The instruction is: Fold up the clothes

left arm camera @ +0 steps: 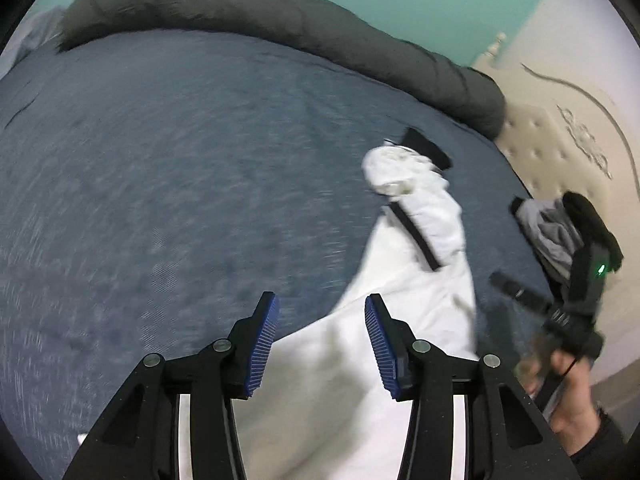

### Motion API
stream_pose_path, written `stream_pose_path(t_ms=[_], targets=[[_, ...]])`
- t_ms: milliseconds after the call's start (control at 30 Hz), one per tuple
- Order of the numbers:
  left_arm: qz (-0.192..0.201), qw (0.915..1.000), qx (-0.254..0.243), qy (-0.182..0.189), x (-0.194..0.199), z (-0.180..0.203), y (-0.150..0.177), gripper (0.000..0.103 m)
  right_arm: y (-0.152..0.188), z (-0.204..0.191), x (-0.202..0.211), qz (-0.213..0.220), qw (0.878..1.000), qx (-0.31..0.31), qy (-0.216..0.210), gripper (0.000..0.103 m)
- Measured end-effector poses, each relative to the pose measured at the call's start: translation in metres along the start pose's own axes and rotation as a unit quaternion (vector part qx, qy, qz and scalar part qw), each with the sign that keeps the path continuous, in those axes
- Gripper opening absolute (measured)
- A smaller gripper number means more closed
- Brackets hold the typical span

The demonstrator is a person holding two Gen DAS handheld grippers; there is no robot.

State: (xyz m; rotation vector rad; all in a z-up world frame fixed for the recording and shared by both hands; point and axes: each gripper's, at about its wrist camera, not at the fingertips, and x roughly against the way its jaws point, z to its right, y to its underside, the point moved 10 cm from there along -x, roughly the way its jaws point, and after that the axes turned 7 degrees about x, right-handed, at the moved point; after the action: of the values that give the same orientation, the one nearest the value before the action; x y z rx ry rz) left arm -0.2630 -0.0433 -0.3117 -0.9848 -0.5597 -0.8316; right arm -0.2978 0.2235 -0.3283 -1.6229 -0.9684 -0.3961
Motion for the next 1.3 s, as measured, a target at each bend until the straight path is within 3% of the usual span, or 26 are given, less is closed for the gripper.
stream_pose_path(t_ms=[133, 367, 467, 567, 633, 867, 1033, 1167, 1300], targets=[[0.025, 0.9993, 0.028, -0.003, 0.005, -0.022, 0.005, 0.049, -0.018, -0.005, -0.028, -0.033, 0.999, -0.007, 0.002, 0.081], [0.045, 0.9987, 0.021, -0.013, 0.01, -0.034, 0.001, 0.049, -0.032, -0.006, -0.067, -0.063, 0.998, -0.01, 0.015, 0.08], [0.042, 0.9988, 0.02, -0.019, 0.005, -0.04, 0.006, 0.049, -0.029, -0.008, -0.079, -0.079, 0.997, 0.001, 0.014, 0.056], [0.039, 0.9987, 0.027, -0.017, 0.001, -0.04, 0.009, 0.049, -0.028, -0.008, -0.083, -0.08, 0.997, -0.004, 0.0, 0.019], [0.038, 0.9987, 0.032, -0.015, -0.001, -0.04, 0.011, 0.049, -0.031, -0.005, -0.074, -0.068, 0.998, -0.004, -0.005, 0.014], [0.043, 0.9987, 0.023, -0.016, 0.0, -0.038, 0.011, 0.049, -0.052, 0.04, 0.001, -0.007, 1.0, 0.003, 0.013, 0.011], [0.046, 0.9985, 0.026, -0.017, 0.0, -0.038, 0.01, 0.049, -0.047, 0.111, 0.061, 0.024, 0.997, -0.021, 0.074, 0.011], [0.046, 0.9985, 0.024, -0.018, -0.001, -0.037, 0.01, 0.05, -0.022, 0.177, 0.083, 0.02, 0.985, -0.046, 0.164, 0.011], [0.043, 0.9987, 0.019, -0.022, -0.004, -0.036, 0.013, 0.05, 0.0, 0.205, 0.078, 0.006, 0.979, -0.077, 0.188, 0.011]])
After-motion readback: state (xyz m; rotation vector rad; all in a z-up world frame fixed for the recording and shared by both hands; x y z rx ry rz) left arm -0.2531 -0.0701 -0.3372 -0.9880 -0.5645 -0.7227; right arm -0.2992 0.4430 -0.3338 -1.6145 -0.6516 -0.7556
